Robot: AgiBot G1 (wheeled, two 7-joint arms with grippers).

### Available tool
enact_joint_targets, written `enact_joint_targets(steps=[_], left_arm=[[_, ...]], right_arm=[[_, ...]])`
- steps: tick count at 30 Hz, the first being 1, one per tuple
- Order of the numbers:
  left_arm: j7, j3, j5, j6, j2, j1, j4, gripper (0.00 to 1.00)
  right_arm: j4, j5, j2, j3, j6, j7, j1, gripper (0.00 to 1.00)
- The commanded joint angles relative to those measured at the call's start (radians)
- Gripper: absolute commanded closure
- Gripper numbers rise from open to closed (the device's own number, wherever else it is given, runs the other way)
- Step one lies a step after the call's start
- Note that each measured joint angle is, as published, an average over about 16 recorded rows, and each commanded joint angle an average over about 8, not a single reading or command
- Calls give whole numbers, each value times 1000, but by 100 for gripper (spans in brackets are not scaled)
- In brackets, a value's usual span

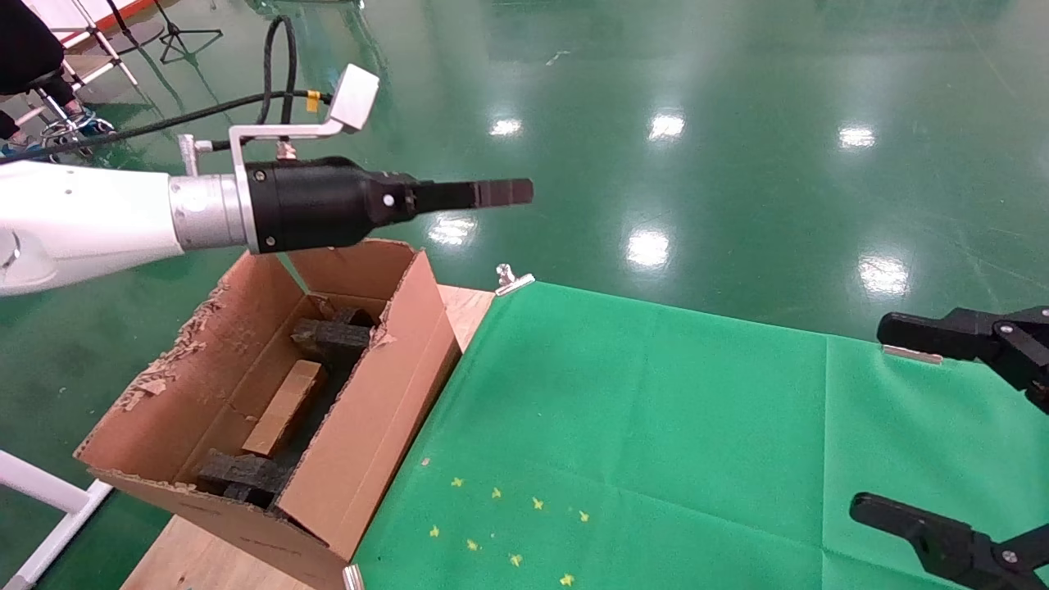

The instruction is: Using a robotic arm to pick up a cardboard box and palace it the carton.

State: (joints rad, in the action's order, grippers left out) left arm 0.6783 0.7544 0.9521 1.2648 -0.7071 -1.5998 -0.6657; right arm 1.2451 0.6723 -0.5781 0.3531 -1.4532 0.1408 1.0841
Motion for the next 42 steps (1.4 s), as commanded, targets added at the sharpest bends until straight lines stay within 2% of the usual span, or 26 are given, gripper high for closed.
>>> enact_joint_targets(steps=[1,34,42], left_arm=[[-25,-25,-12,12,5,27,-32,0],[-444,-429,-200,209,87,475,-559,0],[-499,-490,-228,238,98,542,-636,0]], right_arm=[[0,0,0,0,0,0,0,0],[0,0,0,0,0,0,0,0],[0,0,0,0,0,0,0,0]])
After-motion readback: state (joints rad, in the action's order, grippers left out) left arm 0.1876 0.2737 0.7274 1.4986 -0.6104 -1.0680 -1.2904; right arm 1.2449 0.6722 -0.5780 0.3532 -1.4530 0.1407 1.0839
